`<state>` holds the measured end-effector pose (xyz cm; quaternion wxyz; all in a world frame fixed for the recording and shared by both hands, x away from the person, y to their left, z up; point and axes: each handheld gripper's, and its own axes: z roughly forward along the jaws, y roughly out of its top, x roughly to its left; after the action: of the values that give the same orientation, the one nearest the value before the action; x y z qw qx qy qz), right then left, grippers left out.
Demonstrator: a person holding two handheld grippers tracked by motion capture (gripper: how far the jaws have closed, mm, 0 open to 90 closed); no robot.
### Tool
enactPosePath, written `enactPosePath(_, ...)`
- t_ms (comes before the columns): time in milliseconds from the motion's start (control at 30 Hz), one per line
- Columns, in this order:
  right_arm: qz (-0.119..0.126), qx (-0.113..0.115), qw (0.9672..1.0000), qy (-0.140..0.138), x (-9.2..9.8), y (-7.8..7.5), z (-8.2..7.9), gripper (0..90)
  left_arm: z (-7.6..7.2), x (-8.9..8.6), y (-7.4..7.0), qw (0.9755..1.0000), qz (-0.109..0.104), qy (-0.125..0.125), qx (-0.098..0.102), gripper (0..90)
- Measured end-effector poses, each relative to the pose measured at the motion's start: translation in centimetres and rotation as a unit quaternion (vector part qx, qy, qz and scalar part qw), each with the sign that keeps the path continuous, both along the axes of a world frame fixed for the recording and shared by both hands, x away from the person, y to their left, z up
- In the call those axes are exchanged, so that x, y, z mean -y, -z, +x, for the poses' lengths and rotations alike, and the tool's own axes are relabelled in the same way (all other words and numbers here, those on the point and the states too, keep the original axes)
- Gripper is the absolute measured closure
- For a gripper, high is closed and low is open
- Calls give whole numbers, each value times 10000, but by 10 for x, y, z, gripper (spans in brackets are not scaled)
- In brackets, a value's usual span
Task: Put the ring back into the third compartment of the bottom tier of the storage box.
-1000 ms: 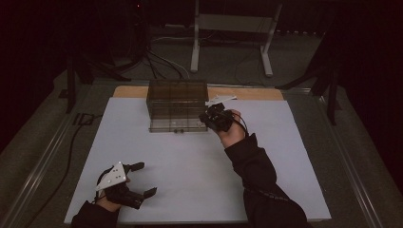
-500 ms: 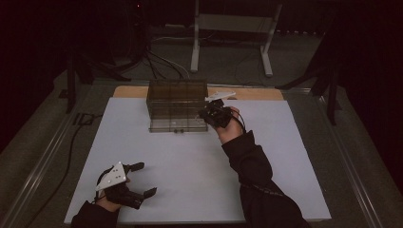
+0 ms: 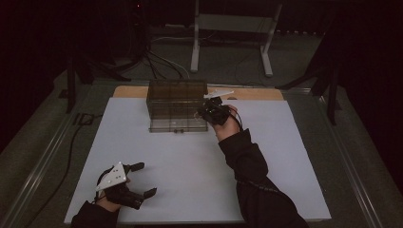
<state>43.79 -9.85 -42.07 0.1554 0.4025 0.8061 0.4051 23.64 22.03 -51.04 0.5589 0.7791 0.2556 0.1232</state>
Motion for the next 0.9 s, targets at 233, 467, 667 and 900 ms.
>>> enactPosePath(233,46,-103,9999,44,0,9,7,876,0,0,0,10000,-58,-21,-14,5)
enactPosePath(467,80,-178,9997,175,-2,20,13,875,0,0,-1,10000,-63,-16,2,5)
enactPosePath(667,145,-213,9991,325,-2,26,18,875,0,0,-1,10000,-75,-13,-4,5)
enactPosePath(900,105,-267,9989,382,-5,34,22,875,0,0,-1,10000,-73,-2,0,5)
